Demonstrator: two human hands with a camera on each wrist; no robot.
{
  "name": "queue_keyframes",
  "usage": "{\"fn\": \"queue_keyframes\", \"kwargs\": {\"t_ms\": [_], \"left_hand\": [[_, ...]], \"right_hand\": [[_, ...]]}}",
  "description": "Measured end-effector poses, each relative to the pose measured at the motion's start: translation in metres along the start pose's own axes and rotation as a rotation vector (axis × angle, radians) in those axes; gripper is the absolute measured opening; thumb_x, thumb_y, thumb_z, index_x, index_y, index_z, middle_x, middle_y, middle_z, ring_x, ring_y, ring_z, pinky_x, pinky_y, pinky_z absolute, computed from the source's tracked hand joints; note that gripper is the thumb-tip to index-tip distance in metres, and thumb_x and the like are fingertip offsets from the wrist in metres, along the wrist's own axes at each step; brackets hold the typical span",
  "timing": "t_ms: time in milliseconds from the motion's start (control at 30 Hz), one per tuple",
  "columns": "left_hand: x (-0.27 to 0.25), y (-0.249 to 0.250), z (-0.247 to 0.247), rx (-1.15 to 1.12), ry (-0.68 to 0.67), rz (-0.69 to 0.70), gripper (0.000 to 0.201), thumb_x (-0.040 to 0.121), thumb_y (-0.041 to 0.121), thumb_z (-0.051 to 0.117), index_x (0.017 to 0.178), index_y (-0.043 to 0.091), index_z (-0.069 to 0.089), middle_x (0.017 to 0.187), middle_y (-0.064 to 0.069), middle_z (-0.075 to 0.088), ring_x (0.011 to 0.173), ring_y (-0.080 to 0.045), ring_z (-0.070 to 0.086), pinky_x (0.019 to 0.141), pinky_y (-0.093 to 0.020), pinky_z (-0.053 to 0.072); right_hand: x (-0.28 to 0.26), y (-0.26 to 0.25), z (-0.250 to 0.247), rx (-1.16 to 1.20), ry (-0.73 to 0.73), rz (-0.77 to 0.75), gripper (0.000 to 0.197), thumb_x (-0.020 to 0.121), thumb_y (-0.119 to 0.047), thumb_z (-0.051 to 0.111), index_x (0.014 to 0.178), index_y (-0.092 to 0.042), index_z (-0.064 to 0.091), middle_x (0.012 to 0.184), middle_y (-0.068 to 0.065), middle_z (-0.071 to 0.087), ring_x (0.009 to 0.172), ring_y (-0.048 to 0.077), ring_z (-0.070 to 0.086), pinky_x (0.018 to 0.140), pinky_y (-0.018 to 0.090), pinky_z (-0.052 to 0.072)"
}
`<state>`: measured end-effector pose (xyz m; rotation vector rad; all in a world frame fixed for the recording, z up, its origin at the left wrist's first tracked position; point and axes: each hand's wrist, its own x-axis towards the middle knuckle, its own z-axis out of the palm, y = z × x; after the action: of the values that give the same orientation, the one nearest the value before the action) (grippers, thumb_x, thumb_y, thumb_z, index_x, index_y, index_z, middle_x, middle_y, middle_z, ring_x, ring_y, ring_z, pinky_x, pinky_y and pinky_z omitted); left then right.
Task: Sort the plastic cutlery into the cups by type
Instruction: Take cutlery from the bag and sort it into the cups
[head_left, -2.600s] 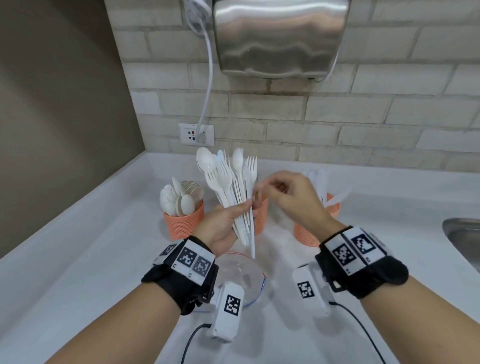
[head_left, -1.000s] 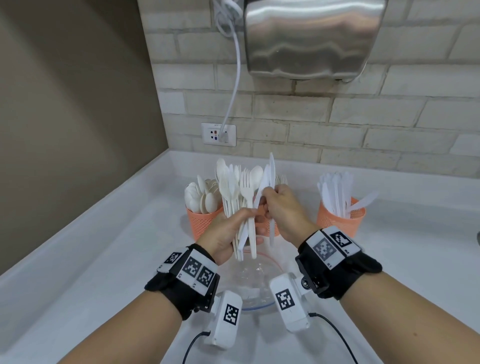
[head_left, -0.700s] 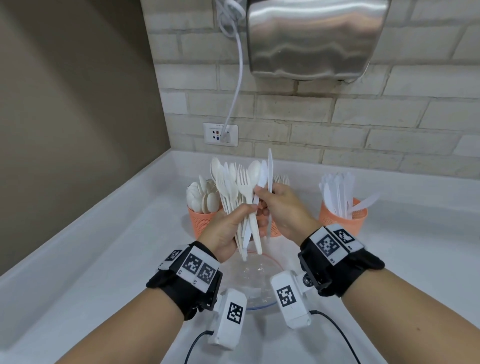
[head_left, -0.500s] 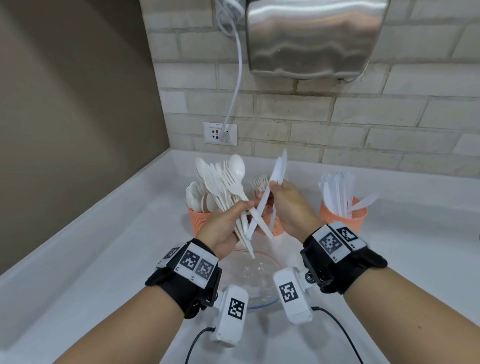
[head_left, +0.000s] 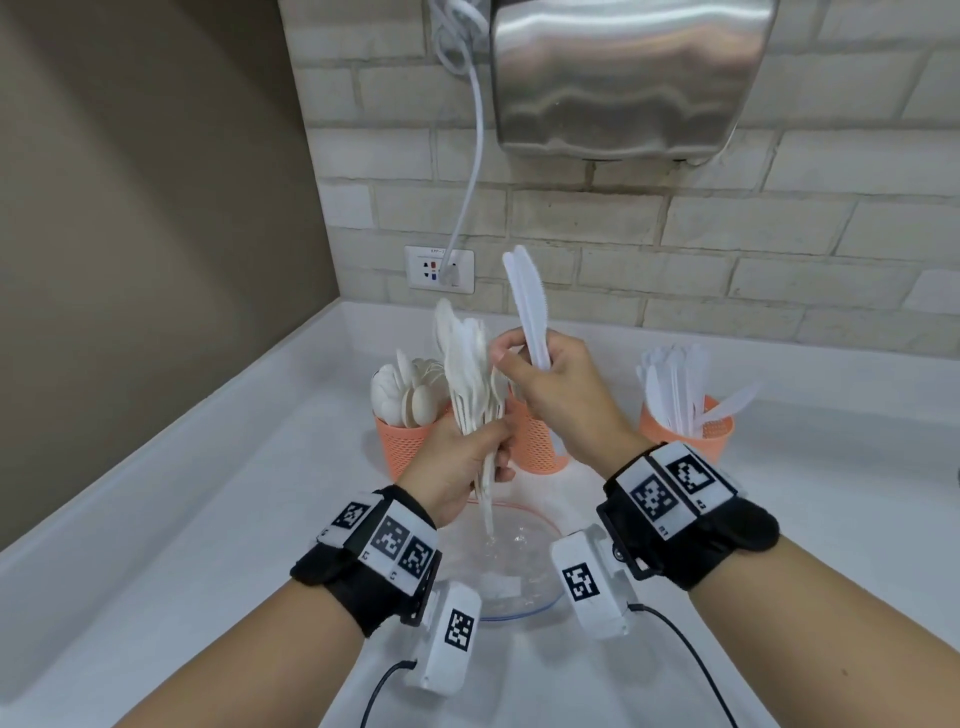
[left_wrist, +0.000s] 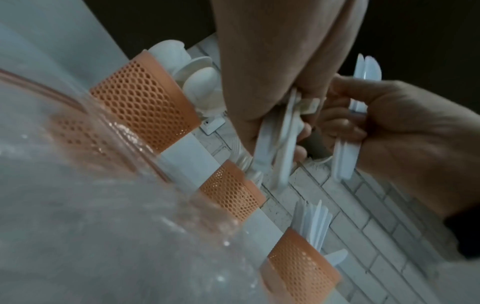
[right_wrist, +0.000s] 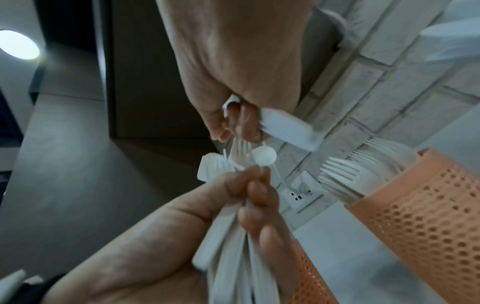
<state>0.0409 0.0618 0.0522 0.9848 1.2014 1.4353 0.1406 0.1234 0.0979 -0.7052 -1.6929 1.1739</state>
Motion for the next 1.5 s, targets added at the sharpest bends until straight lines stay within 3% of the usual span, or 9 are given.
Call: {"fn": "queue_keyframes", "kwargs": {"t_ms": [167,367,600,733,867,967,1033,1233,1500], "left_hand": [[-0.002,-0.004,-0.005,0.138,-0.036,0.031,0.024,0.089,0.006,0.057,0.113,0.012,0.054,0.070,-0.002,0.054,0.050,-0.010,0.045,0.050,-0.023,0.044],[0.001,-0.006,-0.007,0.239,-0.013,0.027,0.017,0.086,0.005,0.060,0.095,0.018,0.056,0.072,-0.007,0.050,0.051,-0.011,0.047,0.050,-0.025,0.043],[0.001,-0.012,-0.004,0.242,0.014,-0.003,0.017,0.085,0.005,0.061,0.100,0.011,0.053,0.069,-0.006,0.050,0.050,-0.011,0.049,0.050,-0.026,0.045],[-0.001,-0.012,-0.003,0.190,-0.006,-0.023,0.016,0.086,0.004,0.060,0.097,0.014,0.054,0.069,-0.004,0.049,0.049,-0.009,0.048,0.050,-0.023,0.044],[-0.003,-0.013,-0.003,0.135,-0.039,-0.024,0.010,0.088,0.003,0.058,0.094,0.011,0.054,0.071,-0.003,0.050,0.049,-0.008,0.048,0.049,-0.021,0.044],[-0.003,-0.013,-0.001,0.138,-0.056,-0.021,0.008,0.090,0.005,0.056,0.097,0.009,0.055,0.069,-0.002,0.053,0.049,-0.007,0.048,0.050,-0.020,0.043],[-0.002,-0.013,0.002,0.141,-0.060,-0.022,0.006,0.091,0.007,0.055,0.097,0.008,0.055,0.068,-0.002,0.053,0.047,-0.007,0.047,0.049,-0.020,0.043],[0.002,-0.016,0.003,0.183,-0.093,-0.078,0.007,0.093,0.014,0.054,0.097,0.009,0.052,0.068,0.001,0.051,0.050,-0.007,0.046,0.051,-0.020,0.042],[0.013,-0.013,0.016,0.109,-0.075,-0.118,0.008,0.094,0.013,0.052,0.087,0.012,0.050,0.067,-0.002,0.048,0.048,-0.009,0.043,0.046,-0.020,0.040]], "right_hand": [[0.006,-0.001,0.001,-0.140,0.024,-0.007,0.018,0.082,-0.018,0.068,0.100,-0.015,0.062,0.053,-0.007,0.045,0.040,0.001,0.047,0.047,0.016,0.041],[0.007,0.001,0.003,-0.278,0.148,-0.082,0.035,0.074,-0.020,0.076,0.103,-0.016,0.058,0.063,-0.007,0.040,0.057,0.012,0.045,0.058,0.025,0.043],[0.013,-0.001,0.004,-0.297,0.007,0.043,0.010,0.078,-0.012,0.071,0.080,-0.011,0.061,0.061,-0.004,0.049,0.054,0.009,0.047,0.055,0.019,0.040],[0.021,-0.015,-0.001,-0.332,0.006,0.099,0.028,0.085,-0.012,0.057,0.061,-0.017,0.044,0.052,-0.004,0.039,0.044,0.009,0.036,0.046,0.021,0.031],[0.032,-0.034,-0.013,-0.322,0.052,0.068,0.009,0.092,-0.017,0.046,0.085,-0.011,0.049,0.067,-0.001,0.044,0.050,0.010,0.035,0.043,0.018,0.030],[0.031,-0.034,-0.015,-0.346,-0.003,0.092,0.022,0.094,-0.019,0.044,0.113,-0.007,0.047,0.087,0.004,0.052,0.058,0.009,0.040,0.048,0.021,0.032],[0.028,-0.031,-0.014,-0.378,-0.038,0.103,0.024,0.095,-0.017,0.045,0.116,-0.006,0.047,0.079,0.000,0.049,0.056,0.009,0.041,0.048,0.021,0.033],[0.030,-0.053,-0.049,-0.284,0.239,-0.032,0.006,0.098,-0.017,0.041,0.100,-0.015,0.046,0.069,-0.006,0.043,0.053,0.004,0.038,0.036,0.007,0.032],[0.038,-0.057,-0.135,-0.674,0.486,-0.169,0.021,0.096,-0.010,0.037,0.111,-0.001,0.049,0.083,0.004,0.048,0.069,0.018,0.047,0.051,0.022,0.037]]}}
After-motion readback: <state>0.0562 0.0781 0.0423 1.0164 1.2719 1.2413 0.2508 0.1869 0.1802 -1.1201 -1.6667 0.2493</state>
